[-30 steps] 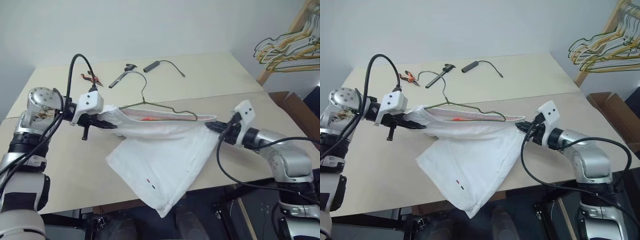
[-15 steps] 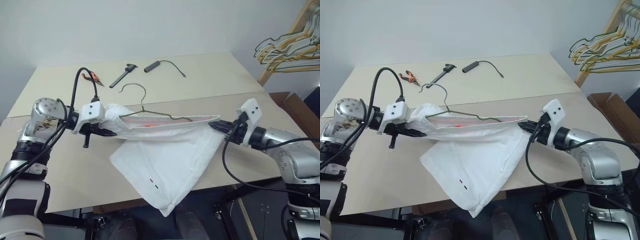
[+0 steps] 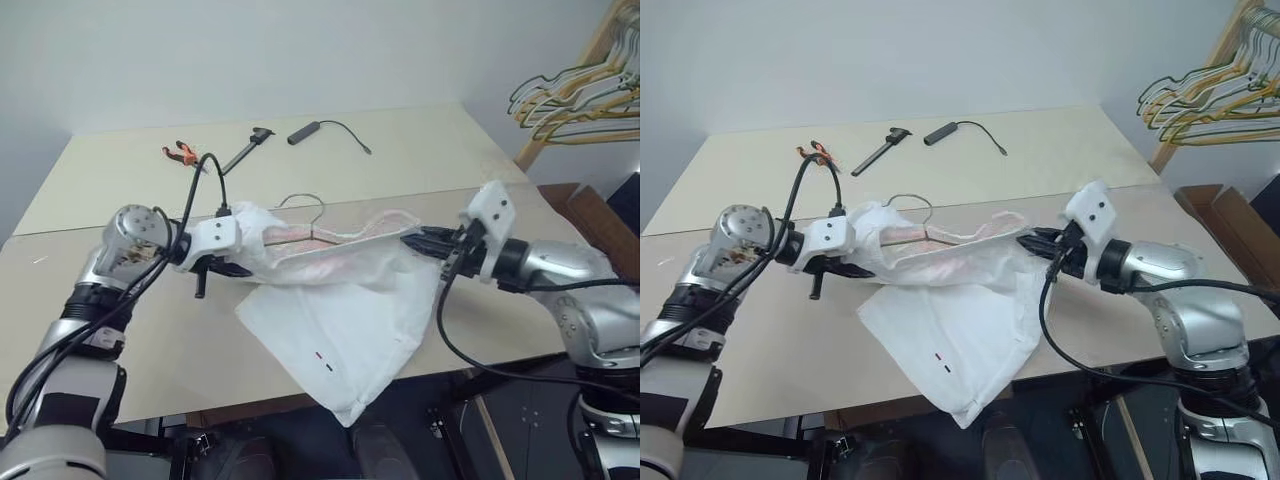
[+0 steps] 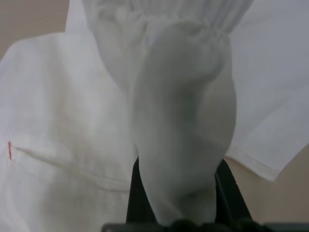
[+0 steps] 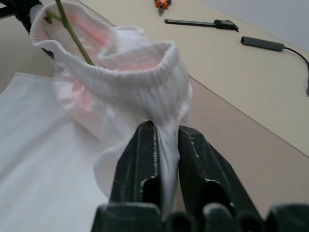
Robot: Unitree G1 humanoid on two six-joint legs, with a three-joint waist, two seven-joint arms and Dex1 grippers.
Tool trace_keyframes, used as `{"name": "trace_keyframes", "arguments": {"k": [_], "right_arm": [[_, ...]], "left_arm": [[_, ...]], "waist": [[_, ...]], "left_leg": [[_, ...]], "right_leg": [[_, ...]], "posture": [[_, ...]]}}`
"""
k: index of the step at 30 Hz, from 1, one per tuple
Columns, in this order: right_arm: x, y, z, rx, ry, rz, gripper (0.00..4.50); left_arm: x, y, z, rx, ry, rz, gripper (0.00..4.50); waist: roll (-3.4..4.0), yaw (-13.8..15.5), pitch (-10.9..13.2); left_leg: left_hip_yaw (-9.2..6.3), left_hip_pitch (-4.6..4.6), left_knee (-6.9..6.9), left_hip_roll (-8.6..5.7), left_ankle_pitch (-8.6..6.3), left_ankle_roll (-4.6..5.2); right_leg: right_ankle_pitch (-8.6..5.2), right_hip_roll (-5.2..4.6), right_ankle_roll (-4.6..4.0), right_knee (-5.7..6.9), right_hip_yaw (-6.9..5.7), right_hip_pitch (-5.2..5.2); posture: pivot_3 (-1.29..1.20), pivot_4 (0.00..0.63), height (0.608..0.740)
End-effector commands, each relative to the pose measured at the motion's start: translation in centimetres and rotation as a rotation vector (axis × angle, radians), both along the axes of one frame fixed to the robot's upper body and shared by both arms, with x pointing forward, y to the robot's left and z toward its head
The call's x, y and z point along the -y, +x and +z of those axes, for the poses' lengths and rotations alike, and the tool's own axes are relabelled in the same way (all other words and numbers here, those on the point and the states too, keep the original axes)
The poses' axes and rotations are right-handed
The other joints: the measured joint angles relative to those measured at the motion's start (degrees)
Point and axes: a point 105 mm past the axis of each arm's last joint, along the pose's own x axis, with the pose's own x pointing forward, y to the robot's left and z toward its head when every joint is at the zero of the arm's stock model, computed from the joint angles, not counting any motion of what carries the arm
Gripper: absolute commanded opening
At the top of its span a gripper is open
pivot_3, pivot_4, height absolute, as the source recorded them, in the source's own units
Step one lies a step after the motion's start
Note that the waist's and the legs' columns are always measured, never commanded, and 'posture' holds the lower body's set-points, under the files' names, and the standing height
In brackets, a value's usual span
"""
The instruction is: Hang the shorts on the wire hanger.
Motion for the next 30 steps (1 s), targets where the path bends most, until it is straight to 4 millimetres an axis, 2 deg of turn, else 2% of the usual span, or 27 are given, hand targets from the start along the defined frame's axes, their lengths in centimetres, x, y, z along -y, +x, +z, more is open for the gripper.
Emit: {"name": "trace_keyframes", "arguments": {"k": [1,5,9,11,13,16,20,26,29,30], "right_arm": [[0.5,0.2,1.3,0.075,-0.03,-0.027,2.16],[1.5,0.0,1.2,0.072,-0.056,-0.048,3.48],[1.6,-0.4,3.5,0.127,-0.001,-0.029,3.48],[0.4,-1.0,5.0,0.161,0.042,0.033,3.48],[-1.0,-1.3,5.7,0.172,0.054,0.091,3.48],[-3.6,-1.6,5.8,0.166,0.052,0.186,3.48],[-7.9,-1.1,4.8,0.135,0.024,0.291,3.48],[-11.0,1.3,4.2,0.094,-0.034,0.306,3.48],[-11.3,1.7,3.9,0.09,-0.071,0.332,2.92],[-11.3,1.7,3.9,0.09,-0.066,0.35,2.61]], "left_arm": [[0.6,0.3,2.4,0.06,-0.051,-0.016,0.0],[0.2,0.3,2.3,0.057,-0.042,-0.008,0.0],[0.0,0.1,2.2,0.049,-0.03,-0.015,0.0],[0.0,0.1,2.1,0.044,-0.014,-0.023,0.0],[-0.1,0.2,2.1,0.051,0.005,-0.022,0.0],[-0.1,0.5,2.2,0.064,0.015,-0.019,0.0],[0.3,0.6,2.9,0.07,-0.003,-0.034,0.0],[0.2,0.5,2.9,0.072,0.0,-0.042,0.0],[0.2,0.4,3.1,0.076,-0.001,-0.044,0.0],[0.1,0.4,3.2,0.078,0.0,-0.045,0.0]], "waist": [[0.0,0.0,0.0],[0.0,0.0,0.0],[0.0,-0.1,0.0],[0.0,-0.2,0.0],[0.0,-0.3,0.0],[0.0,-0.5,0.0],[0.0,-0.9,0.0],[0.01,-1.7,0.0],[0.01,-1.6,0.0],[0.01,-1.6,0.0]], "left_leg": [[0.0,0.01,0.0,0.0,0.0,0.0],[0.0,0.01,-0.01,0.0,0.0,0.0],[0.0,0.01,-0.01,0.0,0.0,0.0],[0.01,0.03,-0.01,0.01,0.0,0.0],[0.01,0.05,-0.01,0.02,0.0,0.0],[-0.01,0.04,-0.02,0.02,0.0,0.0],[-0.01,0.02,-0.02,0.01,0.0,0.0],[-0.04,0.01,-0.01,0.0,0.0,0.0],[-0.1,0.0,-0.03,0.01,0.0,0.0],[-0.11,-0.02,-0.03,0.0,0.0,0.0]], "right_leg": [[0.0,0.0,0.0,0.0,0.0,0.0],[0.0,0.0,0.0,0.0,0.0,0.0],[0.0,-0.01,0.0,-0.02,0.0,0.01],[0.0,0.0,0.0,-0.01,0.0,0.01],[0.0,0.01,-0.01,0.0,0.01,0.01],[0.01,0.02,-0.01,0.0,0.01,0.01],[0.01,0.0,-0.01,-0.03,0.0,0.0],[0.02,-0.02,-0.03,0.01,-0.02,-0.04],[0.02,-0.01,-0.04,0.02,-0.07,-0.06],[0.02,-0.02,-0.04,0.01,-0.08,-0.07]], "posture": [[-0.16,0.097,0.74],[-0.16,0.098,0.74],[-0.16,0.102,0.74],[-0.17,0.102,0.74],[-0.17,0.1,0.74],[-0.18,0.098,0.74],[-0.18,0.087,0.74],[-0.17,0.079,0.74],[-0.17,0.079,0.74],[-0.16,0.074,0.74]]}}
